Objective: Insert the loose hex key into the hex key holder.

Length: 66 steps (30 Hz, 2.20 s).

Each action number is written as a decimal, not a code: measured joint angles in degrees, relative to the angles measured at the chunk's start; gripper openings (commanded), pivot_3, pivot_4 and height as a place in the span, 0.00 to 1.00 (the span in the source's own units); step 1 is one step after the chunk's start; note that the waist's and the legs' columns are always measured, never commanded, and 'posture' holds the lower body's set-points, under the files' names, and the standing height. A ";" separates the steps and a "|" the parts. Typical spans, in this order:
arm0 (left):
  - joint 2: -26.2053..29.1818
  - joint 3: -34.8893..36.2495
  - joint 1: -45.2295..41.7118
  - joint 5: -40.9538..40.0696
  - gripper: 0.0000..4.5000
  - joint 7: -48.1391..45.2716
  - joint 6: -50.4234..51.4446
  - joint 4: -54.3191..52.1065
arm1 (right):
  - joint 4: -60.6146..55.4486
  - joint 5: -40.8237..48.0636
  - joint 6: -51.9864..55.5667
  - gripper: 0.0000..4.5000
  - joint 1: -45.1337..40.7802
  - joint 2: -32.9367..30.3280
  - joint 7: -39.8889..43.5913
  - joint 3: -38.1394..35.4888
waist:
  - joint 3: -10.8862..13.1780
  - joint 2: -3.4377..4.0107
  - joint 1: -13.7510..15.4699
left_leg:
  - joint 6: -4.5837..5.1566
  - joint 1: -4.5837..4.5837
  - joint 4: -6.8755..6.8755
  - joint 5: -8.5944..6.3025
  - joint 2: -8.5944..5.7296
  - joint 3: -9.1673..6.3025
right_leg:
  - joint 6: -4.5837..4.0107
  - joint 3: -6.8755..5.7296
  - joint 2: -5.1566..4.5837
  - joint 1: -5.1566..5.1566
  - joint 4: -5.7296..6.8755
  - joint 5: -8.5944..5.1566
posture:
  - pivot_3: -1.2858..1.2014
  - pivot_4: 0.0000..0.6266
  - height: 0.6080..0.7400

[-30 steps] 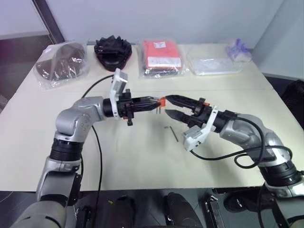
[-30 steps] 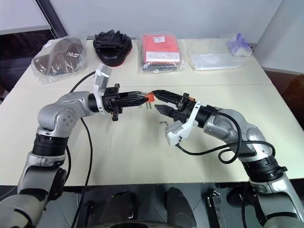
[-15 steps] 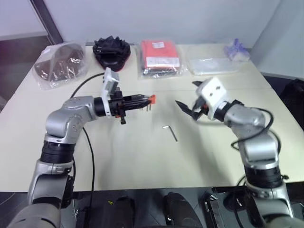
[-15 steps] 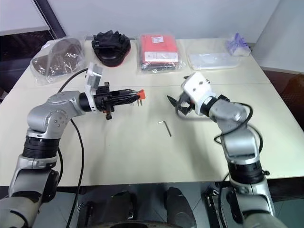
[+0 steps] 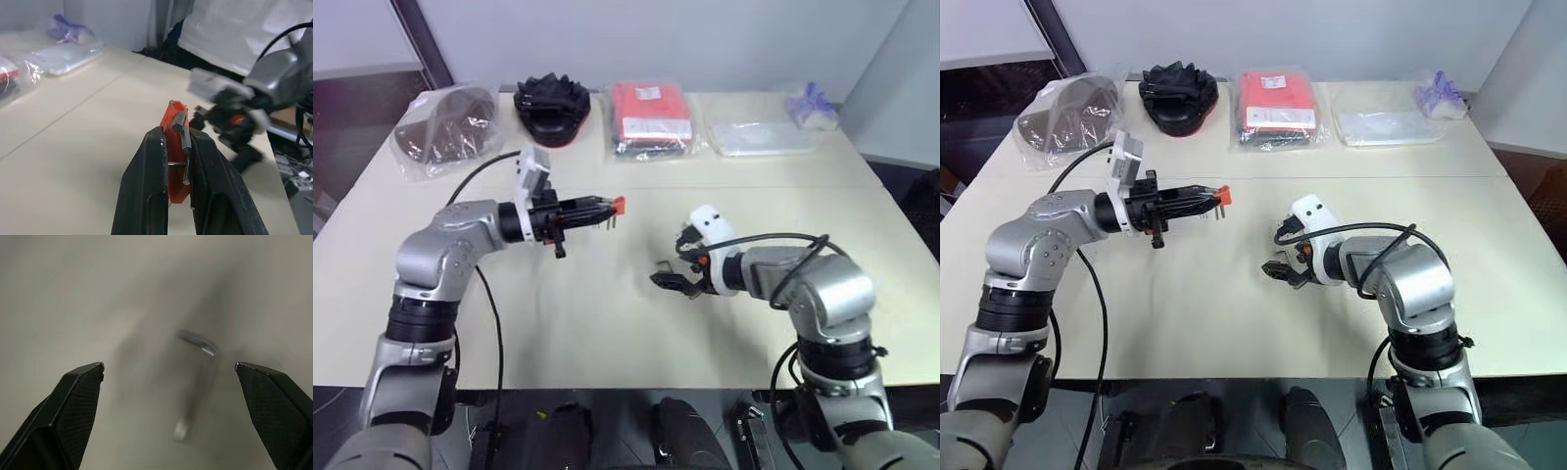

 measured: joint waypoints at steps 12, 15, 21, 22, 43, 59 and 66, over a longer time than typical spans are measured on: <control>0.31 0.17 0.86 -0.27 0.01 1.52 0.92 -2.16 | 6.04 -1.48 -12.03 1.00 0.34 -1.98 -4.47 6.01 | 0.00 0.00 -0.13 | 0.00 0.00 -0.02 0.00 0.00 0.00 | 0.00 0.00 0.01 0.01 -0.05 0.00 | 0.52 0.24 1.00; 0.33 0.18 0.87 -0.27 0.01 1.64 0.92 -2.16 | 6.03 -1.89 -14.38 1.00 0.65 -3.46 -4.36 8.31 | 0.00 0.00 -0.14 | 0.00 0.00 -0.01 0.00 0.00 0.00 | 0.00 0.00 0.01 0.02 -0.06 0.00 | 0.52 0.24 1.00; 0.33 0.20 0.89 -0.27 0.01 1.85 0.91 -2.20 | 6.03 -1.97 -17.74 0.49 0.97 -4.87 -3.82 11.15 | 0.00 0.00 -0.14 | 0.00 0.00 -0.02 0.00 0.02 0.00 | 0.00 0.00 0.03 0.02 -0.07 0.00 | 0.52 0.24 1.00; 0.33 0.21 0.89 -0.27 0.01 1.89 0.91 -2.20 | 6.02 -1.96 -18.24 0.37 0.97 -5.23 -3.63 11.62 | 0.00 0.00 -0.14 | 0.00 0.00 -0.02 0.00 0.02 0.00 | 0.00 0.00 0.03 0.02 -0.07 0.00 | 0.52 0.24 1.00; -4.78 -1.31 -0.65 0.23 0.01 2.80 0.04 -1.03 | 1.33 8.55 -46.23 0.02 -7.03 10.22 -9.69 -16.13 | 0.01 0.01 -0.07 | 0.00 -0.10 -0.16 0.00 0.05 -0.01 | 0.03 -0.01 0.03 0.08 -0.48 0.02 | 0.52 0.24 1.00; -11.03 -2.26 -10.57 0.97 0.01 2.87 -0.81 9.13 | 3.01 11.11 -69.23 0.02 -1.85 21.70 -12.45 -9.44 | 0.01 0.02 -0.19 | -0.01 -0.10 -0.17 0.01 0.04 0.01 | 0.03 0.00 0.00 0.06 -0.47 0.02 | 0.52 0.24 1.00; -11.09 -1.64 -10.96 -0.20 0.01 3.09 0.97 9.18 | 3.70 7.01 -74.54 0.02 -0.29 21.19 -12.42 -5.89 | 0.02 0.02 -0.25 | -0.02 -0.09 -0.18 0.01 0.04 -0.02 | 0.03 0.01 0.00 0.06 -0.47 0.02 | 0.52 0.24 1.00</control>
